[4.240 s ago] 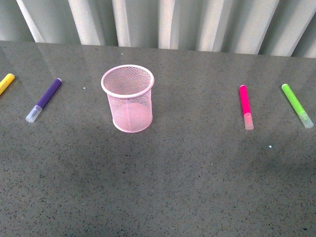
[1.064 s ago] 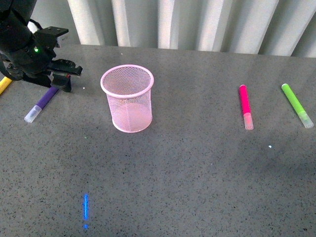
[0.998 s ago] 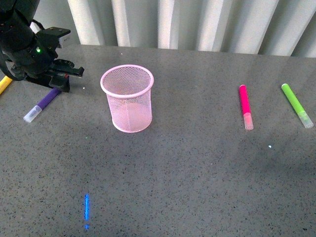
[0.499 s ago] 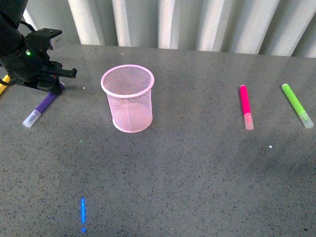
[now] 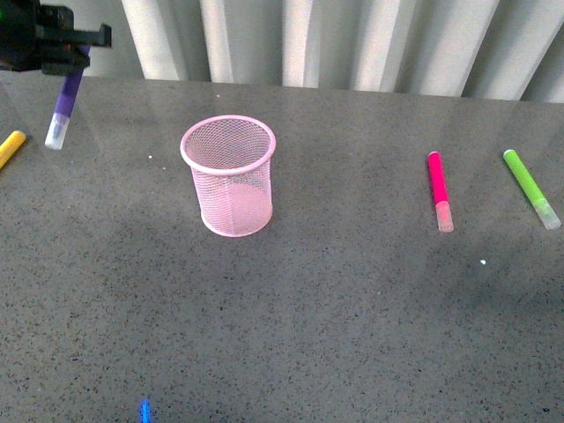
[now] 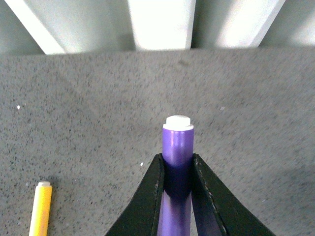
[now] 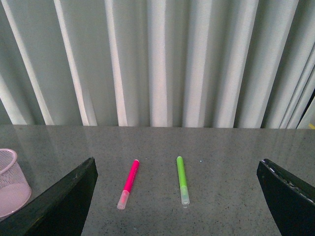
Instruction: Insert purple and pink pens into pink cup
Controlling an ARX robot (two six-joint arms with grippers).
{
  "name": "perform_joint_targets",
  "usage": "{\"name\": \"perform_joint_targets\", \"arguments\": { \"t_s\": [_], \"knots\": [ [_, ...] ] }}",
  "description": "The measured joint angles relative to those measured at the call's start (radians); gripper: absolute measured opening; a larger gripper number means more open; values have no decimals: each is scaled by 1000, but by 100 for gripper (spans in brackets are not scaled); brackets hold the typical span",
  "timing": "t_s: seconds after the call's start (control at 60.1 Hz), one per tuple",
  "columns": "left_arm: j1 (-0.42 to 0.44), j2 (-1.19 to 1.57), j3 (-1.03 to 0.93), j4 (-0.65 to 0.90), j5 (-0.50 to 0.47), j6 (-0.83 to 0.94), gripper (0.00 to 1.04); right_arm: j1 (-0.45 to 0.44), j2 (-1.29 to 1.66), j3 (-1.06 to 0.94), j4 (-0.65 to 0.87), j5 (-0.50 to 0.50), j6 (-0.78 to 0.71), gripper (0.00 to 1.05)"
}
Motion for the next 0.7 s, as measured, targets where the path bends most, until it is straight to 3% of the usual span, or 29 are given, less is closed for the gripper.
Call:
{"name": "perform_joint_targets", "arguments": {
  "t_s": [0.366,0.582,0.698],
  "knots": [
    [-101,-210,-319,547,-21,-339,12,0,0,0,0,0,0,98],
    [-267,-222,-440,835,-147,-423,12,0,0,0,0,0,0,98],
    [-314,-162,-447,891,-200,-429,12,0,0,0,0,0,0,98]
  ]
}}
